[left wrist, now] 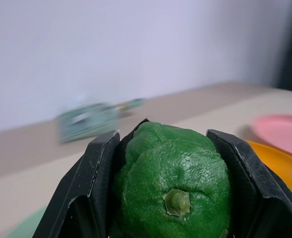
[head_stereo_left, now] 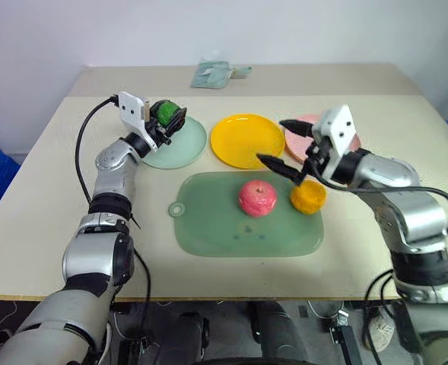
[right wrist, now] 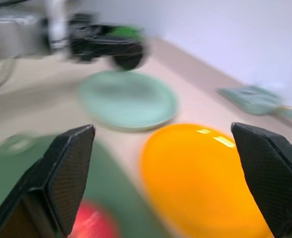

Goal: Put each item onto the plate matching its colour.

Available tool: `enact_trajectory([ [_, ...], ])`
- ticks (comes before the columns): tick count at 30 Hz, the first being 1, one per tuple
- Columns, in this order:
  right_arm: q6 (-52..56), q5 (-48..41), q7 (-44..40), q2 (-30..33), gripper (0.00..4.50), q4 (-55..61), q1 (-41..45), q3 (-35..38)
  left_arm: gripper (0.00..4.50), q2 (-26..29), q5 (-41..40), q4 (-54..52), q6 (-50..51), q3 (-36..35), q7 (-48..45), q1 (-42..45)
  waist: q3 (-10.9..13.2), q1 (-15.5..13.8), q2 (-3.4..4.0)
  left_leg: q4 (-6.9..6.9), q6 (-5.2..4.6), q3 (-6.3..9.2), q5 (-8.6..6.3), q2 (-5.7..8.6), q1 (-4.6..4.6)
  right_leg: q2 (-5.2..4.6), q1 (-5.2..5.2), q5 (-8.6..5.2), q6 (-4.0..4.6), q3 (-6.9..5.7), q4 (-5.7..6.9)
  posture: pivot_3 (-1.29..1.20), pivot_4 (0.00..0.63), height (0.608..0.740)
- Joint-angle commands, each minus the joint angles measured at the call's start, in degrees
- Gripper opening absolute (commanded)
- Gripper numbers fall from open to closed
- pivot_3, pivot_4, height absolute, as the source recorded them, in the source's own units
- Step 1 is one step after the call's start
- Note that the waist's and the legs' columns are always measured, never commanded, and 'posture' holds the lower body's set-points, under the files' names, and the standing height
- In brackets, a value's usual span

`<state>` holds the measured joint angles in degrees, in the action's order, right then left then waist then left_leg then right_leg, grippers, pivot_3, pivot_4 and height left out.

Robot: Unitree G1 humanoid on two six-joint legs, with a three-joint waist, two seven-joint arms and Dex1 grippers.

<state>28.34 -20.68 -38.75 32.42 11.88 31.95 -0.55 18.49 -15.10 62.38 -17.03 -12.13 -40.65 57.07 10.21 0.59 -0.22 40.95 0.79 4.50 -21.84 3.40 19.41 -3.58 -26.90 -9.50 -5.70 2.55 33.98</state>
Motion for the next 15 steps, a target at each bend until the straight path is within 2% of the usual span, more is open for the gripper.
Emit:
enact_trajectory([
  [1, -1.6, 1.47, 0.22, -0.48, 4.5, 0.76, 0.21, -0.69, 2.74, 0.13, 3.21, 4.07, -3.27, 0.2, 6.71, 2.12, 0.01, -0.14, -0.01, 0.01, 0.0, 0.04, 0.0, 0.03, 0.09, -0.03, -0.06, 0.0, 0.0, -0.03, -0.02, 0.0, 0.15, 0.74],
  [4, -1.79, 1.28, -0.91, -0.02, 4.5, 1.85, -0.36, -0.7, 2.74, 0.15, 3.4, 6.76, -3.66, -1.31, 11.21, 3.42, 0.01, -0.11, -0.02, 0.06, -0.04, 0.03, -0.01, 0.16, 0.34, -0.14, -0.25, 0.0, 0.0, -0.01, -0.04, 0.0, 0.15, 0.74],
  [7, -1.86, 1.28, -1.64, 0.53, 4.5, 2.26, -0.93, -0.37, 3.61, 0.69, 3.95, 8.39, -3.35, -1.88, 14.54, 4.18, 0.01, -0.08, -0.02, 0.07, -0.04, 0.06, -0.02, 0.16, 0.37, -0.13, -0.27, 0.0, 0.0, -0.03, -0.05, 0.0, 0.15, 0.74],
  [9, -2.01, 1.39, -1.94, 0.8, 4.5, 2.23, -1.25, -0.13, 4.43, 0.69, 4.13, 8.42, -3.88, -1.64, 13.26, 4.4, 0.01, 0.01, -0.02, 0.07, -0.03, 0.05, -0.01, 0.15, 0.35, -0.12, -0.27, 0.0, 0.0, -0.03, -0.02, 0.0, 0.15, 0.74],
  [12, -2.15, 1.43, -2.18, 0.88, 4.5, 2.17, -1.44, -0.03, 4.43, 0.78, 4.2, 7.78, -4.72, -1.26, 10.48, 4.36, 0.01, 0.09, -0.02, 0.07, 0.0, 0.03, 0.0, 0.15, 0.27, -0.11, -0.22, 0.0, 0.0, -0.02, 0.02, 0.0, 0.15, 0.74],
  [15, -0.9, 0.62, -3.64, 1.18, 4.5, 2.55, -2.55, -0.81, 4.43, 1.28, 2.71, 3.59, -6.05, 0.32, -4.65, 2.44, 0.01, 0.19, -0.02, 0.06, 0.01, 0.01, 0.01, 0.14, 0.26, -0.05, -0.22, 0.0, 0.0, -0.03, 0.04, 0.0, 0.15, 0.74],
])
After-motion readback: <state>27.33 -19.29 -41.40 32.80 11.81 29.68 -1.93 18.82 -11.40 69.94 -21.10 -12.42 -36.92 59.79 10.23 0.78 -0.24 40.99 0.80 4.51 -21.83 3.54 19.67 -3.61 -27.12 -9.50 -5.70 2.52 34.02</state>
